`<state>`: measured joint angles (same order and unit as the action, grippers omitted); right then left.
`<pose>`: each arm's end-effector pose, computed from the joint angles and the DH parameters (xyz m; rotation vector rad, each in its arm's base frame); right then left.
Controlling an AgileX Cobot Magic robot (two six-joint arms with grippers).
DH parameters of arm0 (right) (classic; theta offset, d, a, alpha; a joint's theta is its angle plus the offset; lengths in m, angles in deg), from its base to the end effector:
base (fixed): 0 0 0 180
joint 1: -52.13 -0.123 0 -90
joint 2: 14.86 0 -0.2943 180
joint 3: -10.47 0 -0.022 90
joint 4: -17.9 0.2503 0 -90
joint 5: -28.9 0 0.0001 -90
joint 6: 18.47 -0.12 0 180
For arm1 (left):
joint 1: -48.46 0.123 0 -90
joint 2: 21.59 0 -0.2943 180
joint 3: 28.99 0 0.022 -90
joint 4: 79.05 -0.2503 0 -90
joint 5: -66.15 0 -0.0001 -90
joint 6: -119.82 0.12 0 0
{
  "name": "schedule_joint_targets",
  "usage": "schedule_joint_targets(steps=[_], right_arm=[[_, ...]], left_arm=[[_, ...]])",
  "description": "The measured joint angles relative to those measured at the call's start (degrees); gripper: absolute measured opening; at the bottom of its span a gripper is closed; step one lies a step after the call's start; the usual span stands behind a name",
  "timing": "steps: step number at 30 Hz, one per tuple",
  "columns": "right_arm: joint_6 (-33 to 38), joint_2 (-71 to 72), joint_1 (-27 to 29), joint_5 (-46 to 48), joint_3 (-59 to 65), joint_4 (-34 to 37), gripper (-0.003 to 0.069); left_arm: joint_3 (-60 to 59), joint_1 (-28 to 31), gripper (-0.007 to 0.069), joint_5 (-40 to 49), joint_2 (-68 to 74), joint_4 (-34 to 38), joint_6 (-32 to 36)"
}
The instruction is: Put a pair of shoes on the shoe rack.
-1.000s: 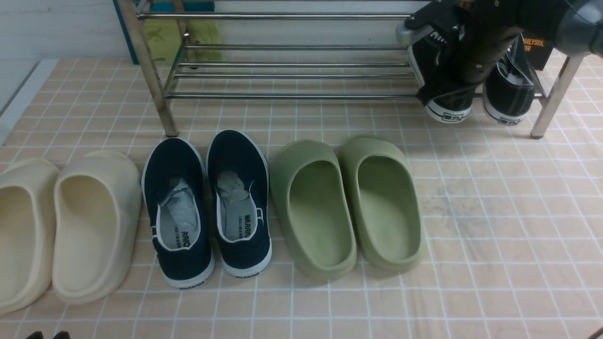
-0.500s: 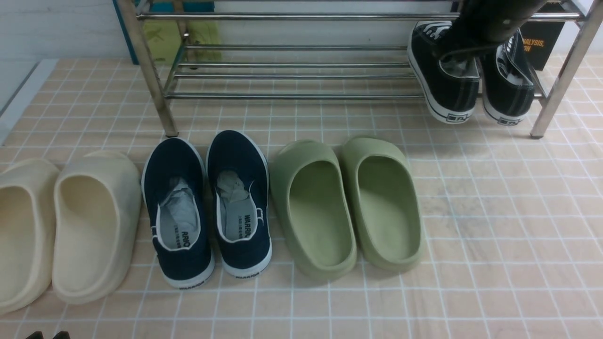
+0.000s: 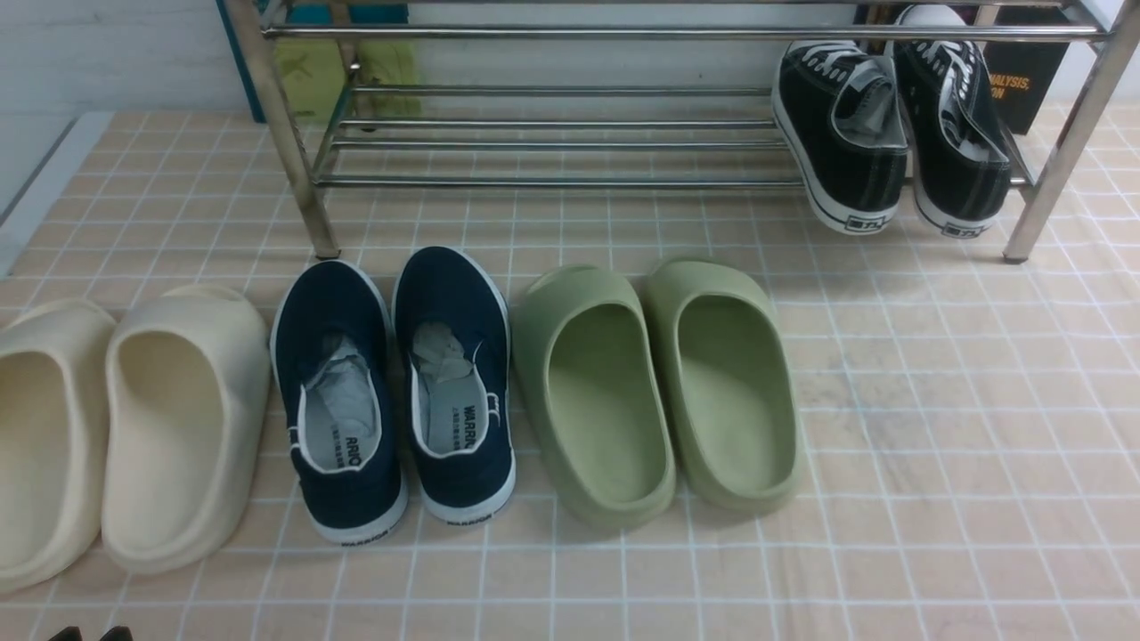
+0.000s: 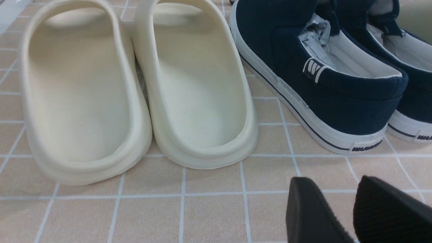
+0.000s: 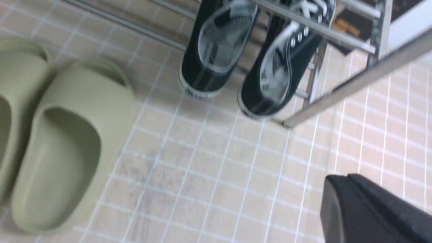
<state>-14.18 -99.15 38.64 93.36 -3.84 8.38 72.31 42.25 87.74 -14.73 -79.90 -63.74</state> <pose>0.2798 0.0487 0.4395 -0.3707 2.3043 -0.1313 0.0699 -0.0070 0.1640 0.0524 1.8706 -0.1030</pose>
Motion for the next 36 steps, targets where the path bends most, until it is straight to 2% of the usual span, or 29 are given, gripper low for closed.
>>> schedule_joint_targets(steps=[2,3,7,8,11,13,14,17,23,36], right_arm=[[-2.6,8.3,0.2,-6.2,14.8,1.0,-0.0003],[-3.0,9.0,0.2,-7.5,16.0,1.3,-0.0003],[-5.3,23.8,0.2,-23.5,39.8,11.7,-0.0002],[-4.3,27.9,0.2,-29.9,46.1,16.7,-0.0003],[0.7,37.0,0.2,-40.4,59.2,25.0,-0.0003],[3.6,40.6,0.2,-44.6,63.7,28.1,-0.0003],[7.7,44.9,0.2,-49.7,68.6,31.2,-0.0003],[13.3,51.2,0.2,-55.3,75.2,34.4,-0.0001],[17.1,56.5,0.2,-57.3,82.1,35.2,0.0002],[17.1,56.6,0.2,-55.7,87.5,35.7,0.0008]], left_arm=[[0.0,0.0,0.0239,0.0,0.0,0.0,0.0],[0.0,0.0,0.0239,0.0,0.0,0.0,0.0],[0.0,0.0,0.0239,0.0,0.0,0.0,0.0],[0.0,0.0,0.0239,0.0,0.0,0.0,0.0],[0.0,0.0,0.0239,0.0,0.0,0.0,0.0],[0.0,0.0,0.0239,0.0,0.0,0.0,0.0],[0.0,0.0,0.0239,0.0,0.0,0.0,0.0],[0.0,0.0,0.0239,0.0,0.0,0.0,0.0],[0.0,0.0,0.0239,0.0,0.0,0.0,0.0],[0.0,0.0,0.0239,0.0,0.0,0.0,0.0]])
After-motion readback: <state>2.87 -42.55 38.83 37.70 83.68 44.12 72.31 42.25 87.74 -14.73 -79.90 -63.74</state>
